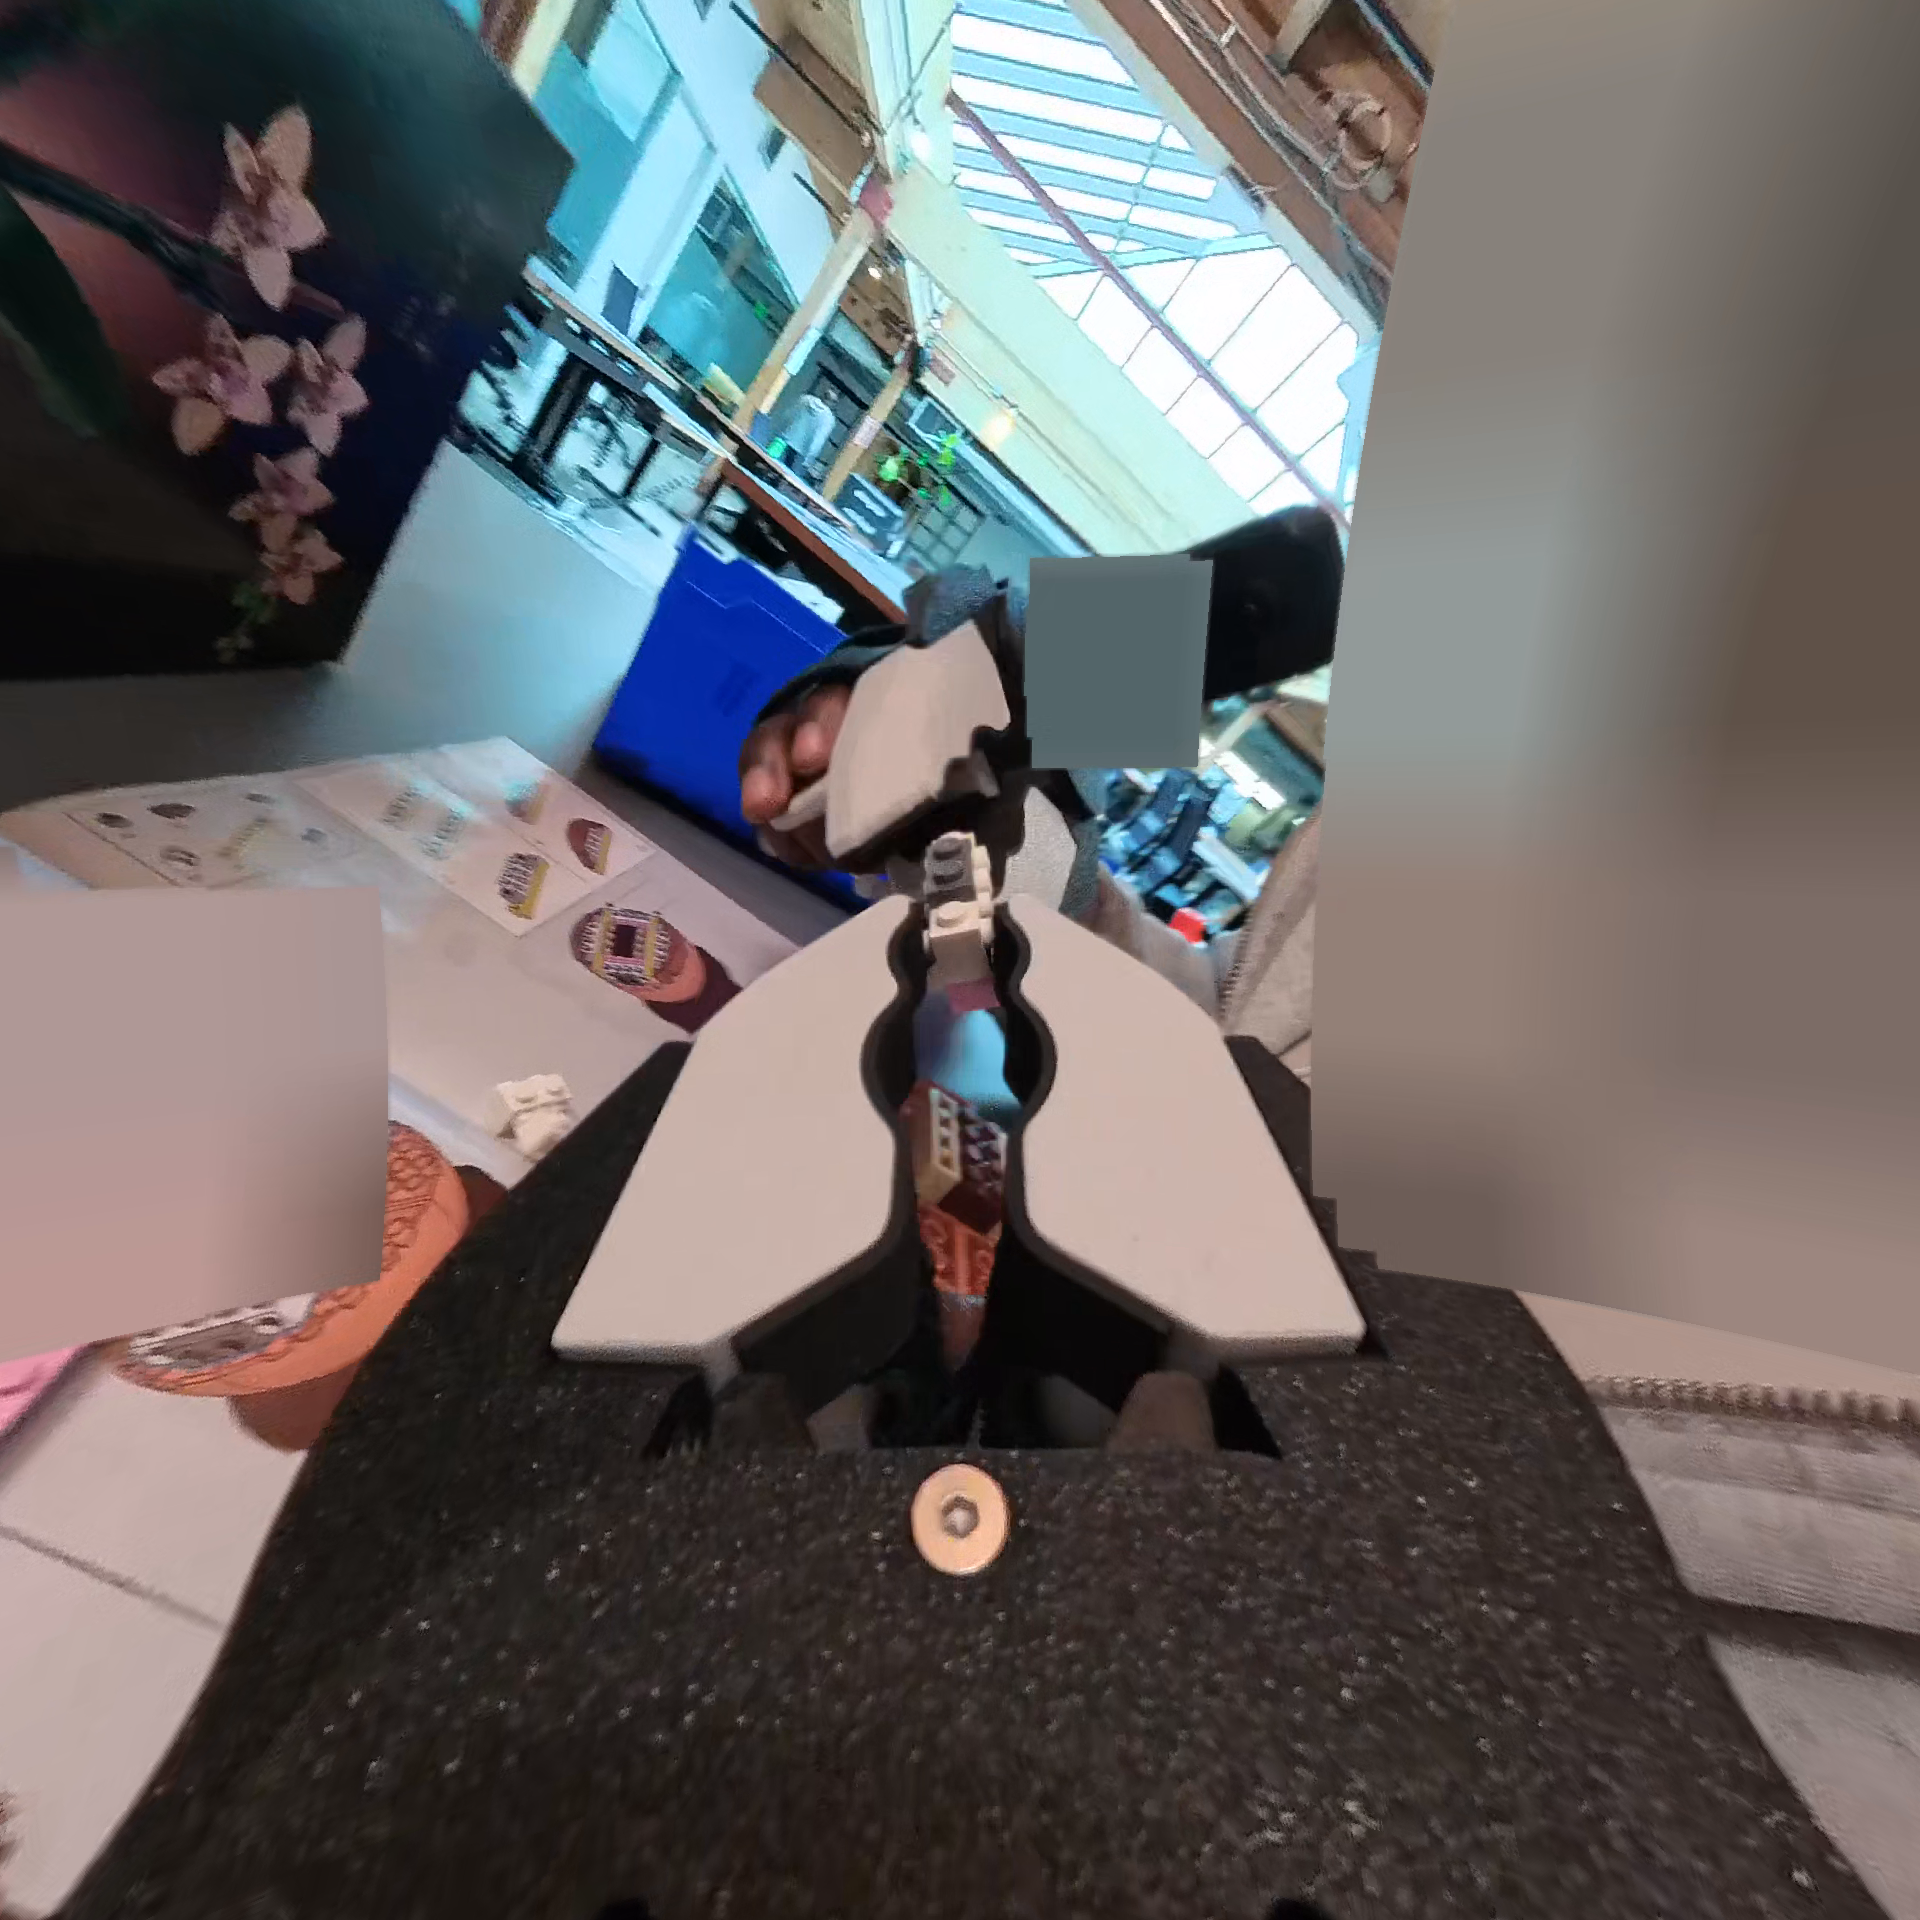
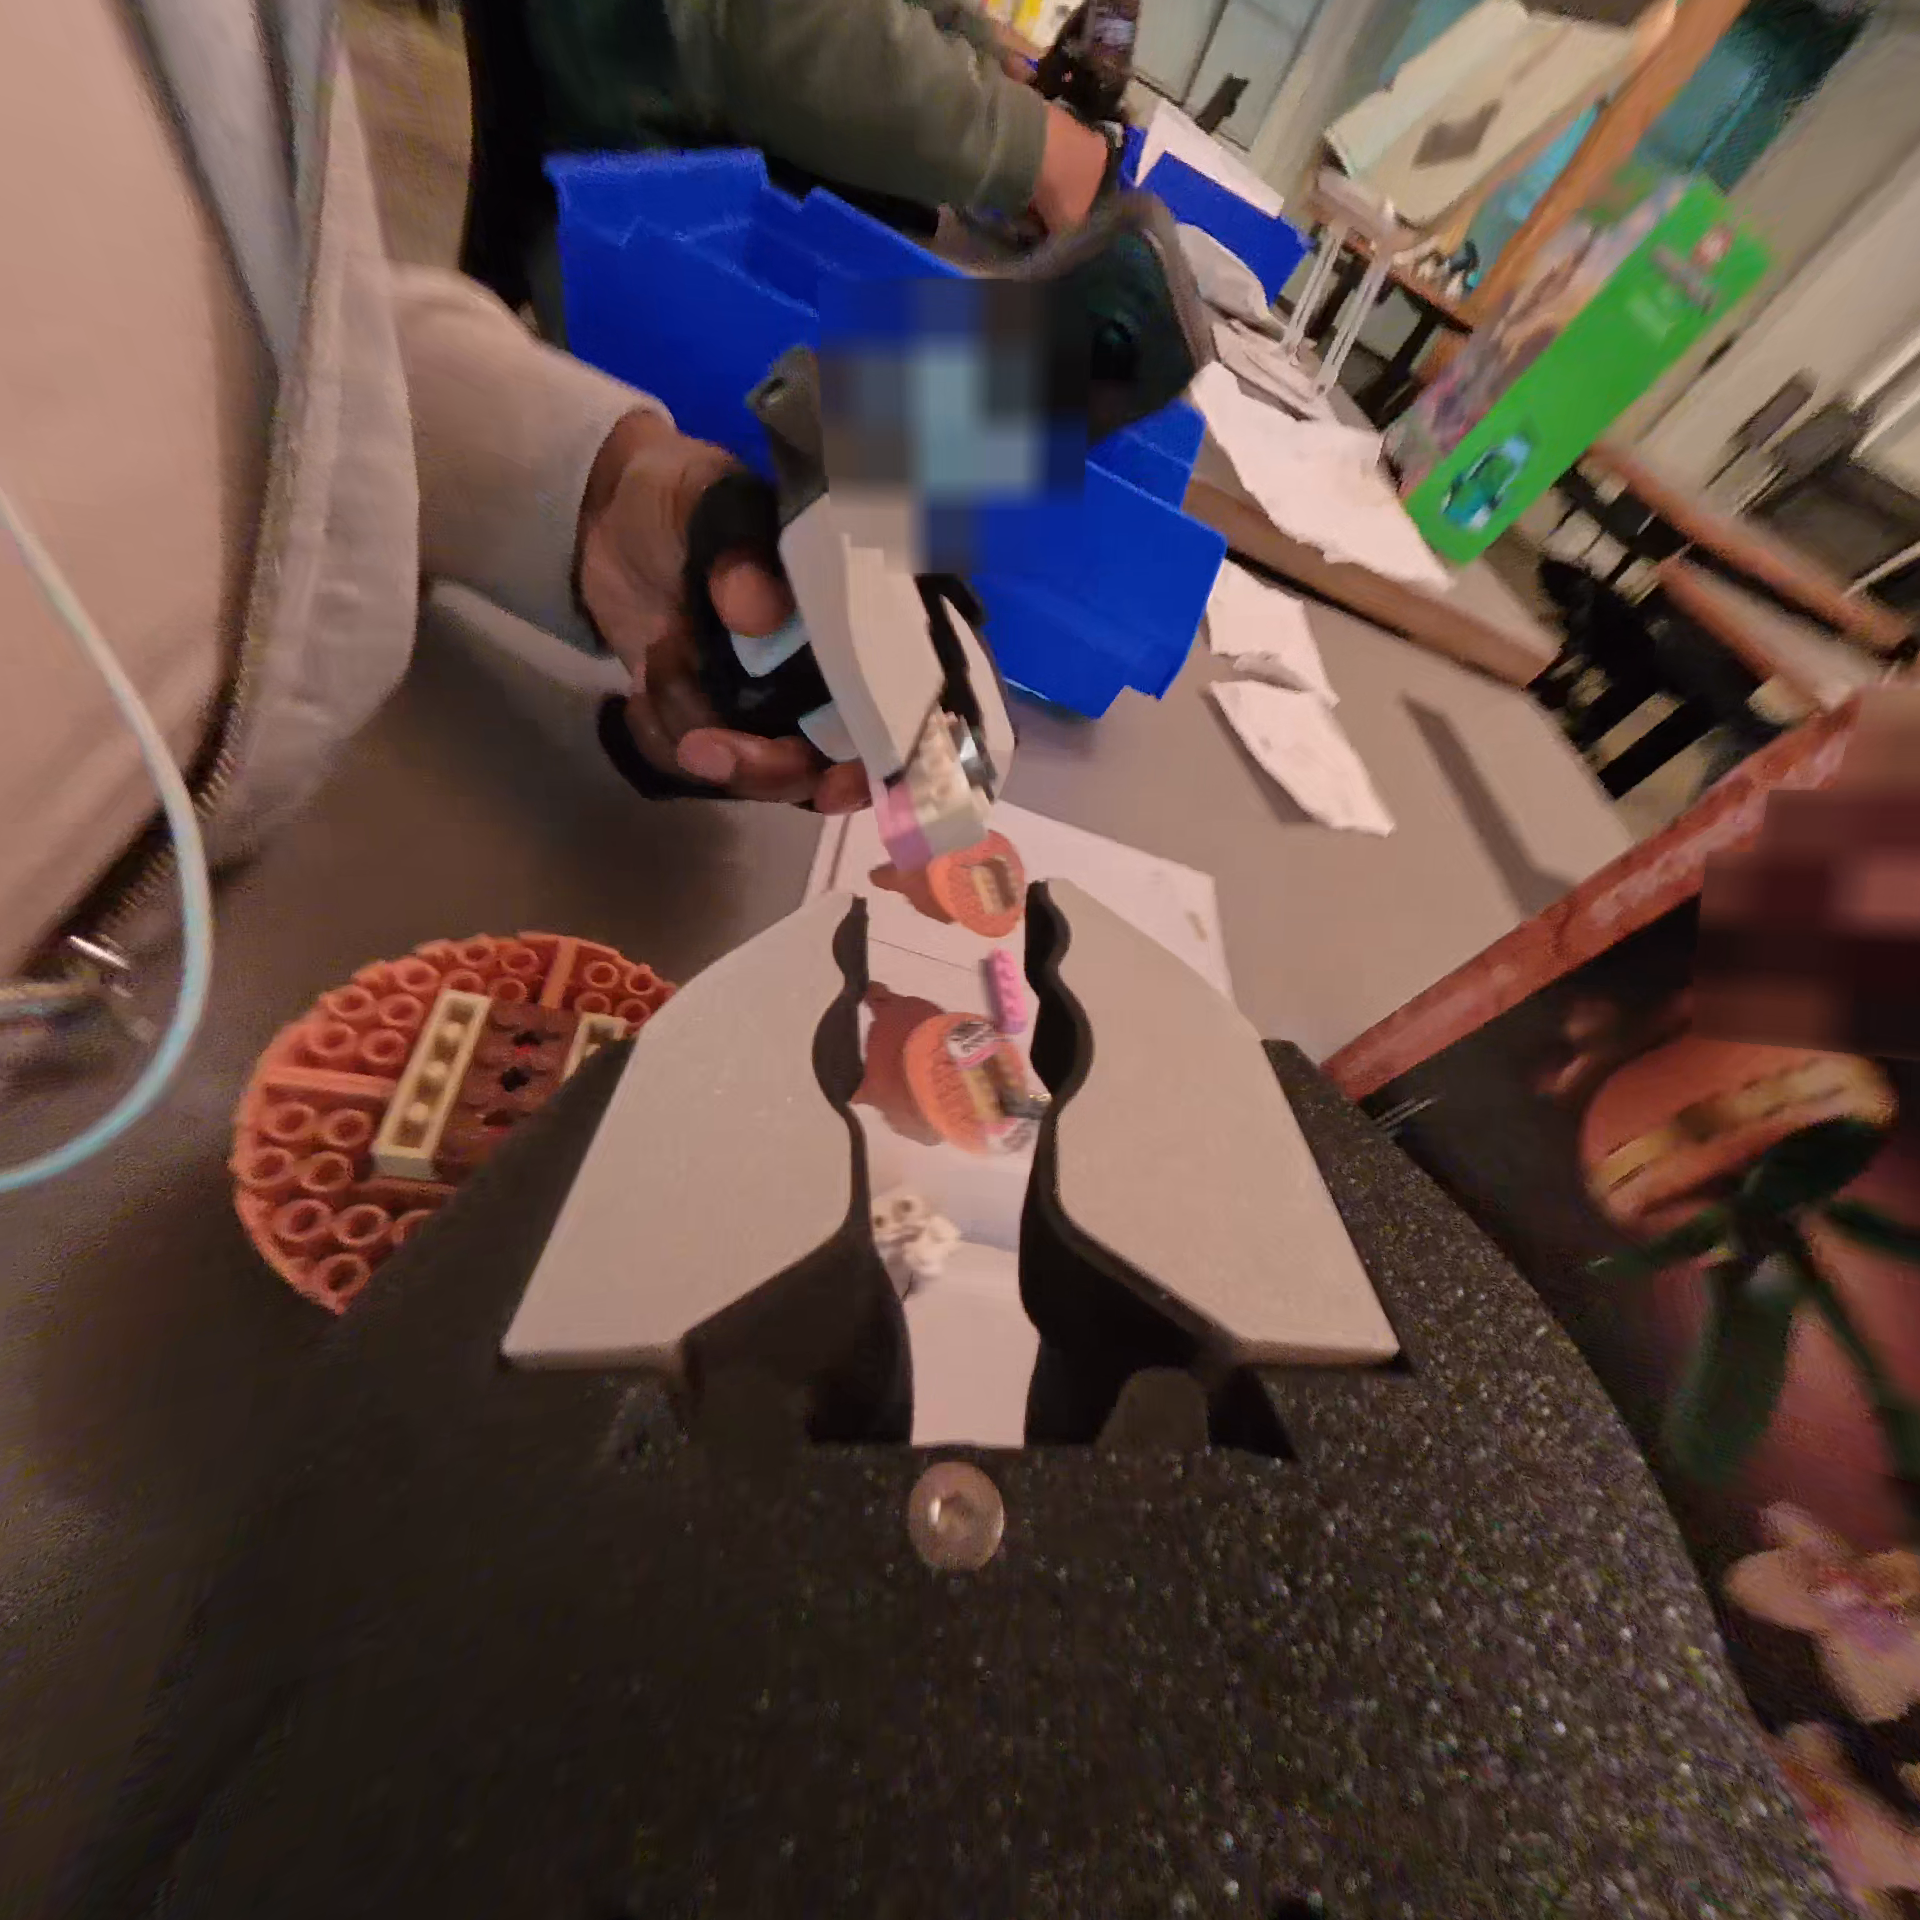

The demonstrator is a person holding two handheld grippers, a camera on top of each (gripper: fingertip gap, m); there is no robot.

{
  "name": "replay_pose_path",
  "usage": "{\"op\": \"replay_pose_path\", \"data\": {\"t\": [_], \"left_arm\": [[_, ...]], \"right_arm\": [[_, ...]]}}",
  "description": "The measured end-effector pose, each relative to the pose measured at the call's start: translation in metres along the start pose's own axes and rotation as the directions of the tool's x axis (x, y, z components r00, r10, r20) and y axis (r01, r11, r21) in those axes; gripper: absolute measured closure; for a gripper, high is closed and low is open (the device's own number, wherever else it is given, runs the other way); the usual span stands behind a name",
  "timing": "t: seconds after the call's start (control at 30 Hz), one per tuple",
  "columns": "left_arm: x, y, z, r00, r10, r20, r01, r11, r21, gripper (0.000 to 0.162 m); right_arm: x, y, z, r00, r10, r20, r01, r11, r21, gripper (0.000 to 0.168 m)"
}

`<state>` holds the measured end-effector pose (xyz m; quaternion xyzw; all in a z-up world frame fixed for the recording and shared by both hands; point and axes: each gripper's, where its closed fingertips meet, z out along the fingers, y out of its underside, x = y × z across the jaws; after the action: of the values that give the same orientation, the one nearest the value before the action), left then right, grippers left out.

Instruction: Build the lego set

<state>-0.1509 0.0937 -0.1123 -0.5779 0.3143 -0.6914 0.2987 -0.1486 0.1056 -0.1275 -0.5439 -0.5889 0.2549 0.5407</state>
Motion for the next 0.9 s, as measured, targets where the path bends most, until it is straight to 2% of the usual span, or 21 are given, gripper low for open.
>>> {"op": "replay_pose_path", "data": {"t": [0.07, 0.17, 0.23, 0.3, 0.43, 0.7, 0.8, 0.87, 0.9], "left_arm": [[0.000, -0.002, -0.003, 0.992, 0.124, 0.032, -0.124, 0.992, -0.005, 0.151], [-0.008, 0.007, -0.005, 0.938, 0.330, 0.108, -0.319, 0.941, -0.111, 0.151], [-0.010, 0.012, -0.004, 0.902, 0.414, 0.119, -0.393, 0.904, -0.166, 0.151], [-0.007, 0.014, -0.002, 0.900, 0.425, 0.095, -0.406, 0.898, -0.168, 0.151], [-0.007, 0.016, 0.001, 0.891, 0.447, 0.084, -0.427, 0.886, -0.183, 0.151], [-0.008, 0.025, -0.001, 0.877, 0.469, 0.102, -0.442, 0.872, -0.211, 0.150], [-0.014, 0.024, -0.003, 0.868, 0.479, 0.131, -0.446, 0.868, -0.219, 0.138], [-0.014, 0.024, -0.003, 0.864, 0.489, 0.119, -0.459, 0.862, -0.212, 0.149], [-0.015, 0.023, -0.003, 0.860, 0.495, 0.121, -0.466, 0.860, -0.209, 0.149]], "right_arm": [[-0.002, -0.001, -0.006, 0.976, 0.210, 0.065, -0.213, 0.975, 0.061, 0.138], [0.002, 0.001, -0.008, 0.871, 0.481, 0.103, -0.489, 0.869, 0.071, 0.141], [-0.002, 0.000, -0.006, 0.821, 0.555, 0.131, -0.566, 0.822, 0.065, 0.139], [-0.008, -0.005, -0.003, 0.786, 0.590, 0.184, -0.608, 0.792, 0.059, 0.140], [-0.013, -0.009, 0.000, 0.808, 0.548, 0.214, -0.573, 0.817, 0.071, 0.157], [-0.020, -0.003, 0.003, 0.884, 0.431, 0.184, -0.446, 0.893, 0.052, 0.158], [-0.019, -0.003, 0.004, 0.901, 0.398, 0.175, -0.411, 0.910, 0.047, 0.158], [-0.016, -0.001, 0.006, 0.903, 0.396, 0.166, -0.407, 0.912, 0.041, 0.158], [-0.016, 0.000, 0.007, 0.902, 0.398, 0.167, -0.409, 0.912, 0.039, 0.158]]}}
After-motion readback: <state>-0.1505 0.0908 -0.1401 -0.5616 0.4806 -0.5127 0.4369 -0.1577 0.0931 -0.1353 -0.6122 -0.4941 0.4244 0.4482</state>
